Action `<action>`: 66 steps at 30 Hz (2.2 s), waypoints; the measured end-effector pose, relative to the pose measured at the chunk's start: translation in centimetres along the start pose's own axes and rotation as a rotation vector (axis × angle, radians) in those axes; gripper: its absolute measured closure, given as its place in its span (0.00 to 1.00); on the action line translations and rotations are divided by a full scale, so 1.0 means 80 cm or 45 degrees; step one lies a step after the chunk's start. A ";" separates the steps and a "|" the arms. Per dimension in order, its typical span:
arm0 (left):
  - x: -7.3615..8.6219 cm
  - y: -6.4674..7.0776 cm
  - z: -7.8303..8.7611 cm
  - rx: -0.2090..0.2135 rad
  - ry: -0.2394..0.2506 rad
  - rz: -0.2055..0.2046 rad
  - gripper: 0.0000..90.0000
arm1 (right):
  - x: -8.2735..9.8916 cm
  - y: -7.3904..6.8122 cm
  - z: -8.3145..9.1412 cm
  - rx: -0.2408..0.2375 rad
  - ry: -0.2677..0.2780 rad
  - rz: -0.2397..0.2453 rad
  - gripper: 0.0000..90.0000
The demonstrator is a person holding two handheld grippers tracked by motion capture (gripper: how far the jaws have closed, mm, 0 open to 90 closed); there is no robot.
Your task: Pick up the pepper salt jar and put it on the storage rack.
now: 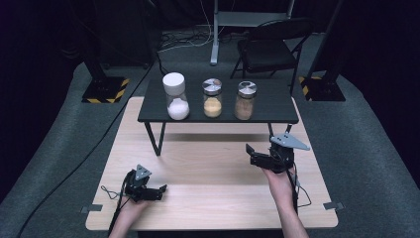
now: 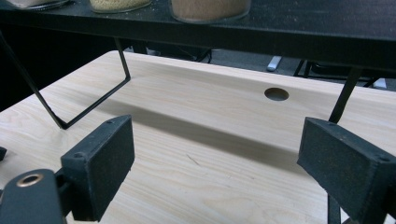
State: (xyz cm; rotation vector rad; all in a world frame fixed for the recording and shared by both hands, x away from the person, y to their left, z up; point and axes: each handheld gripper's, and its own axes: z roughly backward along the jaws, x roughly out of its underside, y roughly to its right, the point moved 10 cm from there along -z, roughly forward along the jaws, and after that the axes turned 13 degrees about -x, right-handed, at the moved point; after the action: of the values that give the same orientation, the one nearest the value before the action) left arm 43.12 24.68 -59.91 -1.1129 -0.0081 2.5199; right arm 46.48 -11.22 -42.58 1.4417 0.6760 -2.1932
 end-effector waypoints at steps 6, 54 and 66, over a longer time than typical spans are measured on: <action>0.000 0.000 0.000 0.000 0.000 0.000 0.02 | 0.013 0.001 0.003 -0.001 -0.008 -0.001 0.11; 0.000 0.000 0.000 -0.001 0.000 0.000 0.02 | 0.133 0.022 -0.003 -0.009 -0.179 -0.062 0.10; 0.000 0.000 0.000 0.000 0.000 0.000 0.02 | 0.153 0.026 -0.009 -0.012 -0.214 -0.079 0.10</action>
State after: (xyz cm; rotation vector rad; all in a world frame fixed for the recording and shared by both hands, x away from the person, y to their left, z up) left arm 43.11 24.68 -59.91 -1.1127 -0.0087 2.5200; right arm 43.69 -13.52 -54.50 1.2300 0.6791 -2.3234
